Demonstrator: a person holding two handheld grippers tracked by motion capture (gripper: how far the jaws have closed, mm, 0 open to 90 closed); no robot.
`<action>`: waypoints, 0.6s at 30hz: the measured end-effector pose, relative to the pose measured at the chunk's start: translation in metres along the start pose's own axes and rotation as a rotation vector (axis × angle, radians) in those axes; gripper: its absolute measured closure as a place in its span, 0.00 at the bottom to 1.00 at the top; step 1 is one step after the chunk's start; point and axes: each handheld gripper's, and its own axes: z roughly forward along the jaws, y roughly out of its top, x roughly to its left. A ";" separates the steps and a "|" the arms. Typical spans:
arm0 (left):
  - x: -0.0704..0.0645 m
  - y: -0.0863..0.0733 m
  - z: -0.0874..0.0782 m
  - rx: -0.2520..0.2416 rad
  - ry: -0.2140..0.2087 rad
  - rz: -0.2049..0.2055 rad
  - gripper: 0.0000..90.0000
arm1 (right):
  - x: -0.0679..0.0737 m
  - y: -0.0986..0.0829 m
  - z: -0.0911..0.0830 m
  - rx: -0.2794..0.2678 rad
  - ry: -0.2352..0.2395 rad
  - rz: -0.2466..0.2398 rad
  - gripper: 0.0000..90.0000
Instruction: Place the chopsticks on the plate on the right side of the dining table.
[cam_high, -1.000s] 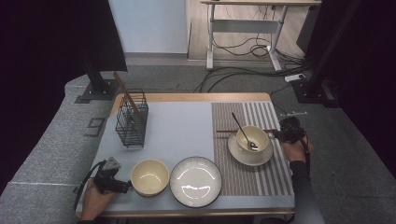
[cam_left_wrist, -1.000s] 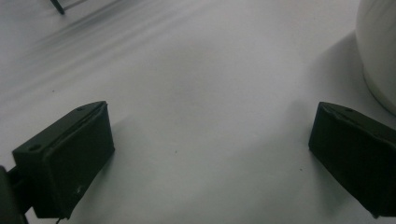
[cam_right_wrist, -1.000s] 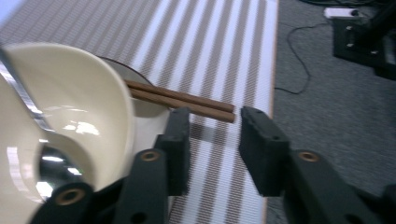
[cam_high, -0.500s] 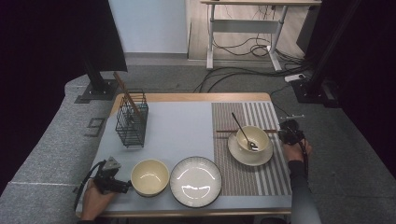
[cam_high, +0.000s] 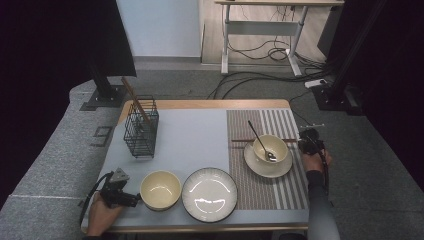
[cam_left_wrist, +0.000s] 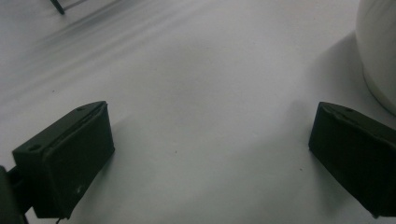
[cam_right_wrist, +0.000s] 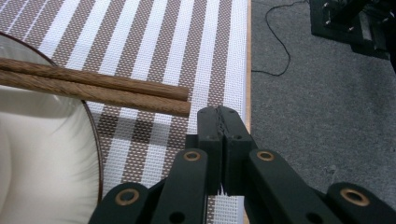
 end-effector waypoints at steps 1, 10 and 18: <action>0.000 0.000 0.000 0.000 0.000 0.000 0.00 | 0.000 0.000 0.000 0.001 -0.002 -0.001 0.98; 0.000 0.000 0.000 0.000 0.000 0.000 0.00 | -0.001 0.000 0.005 0.011 -0.006 0.004 0.97; 0.000 0.000 0.000 0.000 0.000 0.000 0.00 | 0.000 0.001 0.007 0.013 -0.008 0.005 0.95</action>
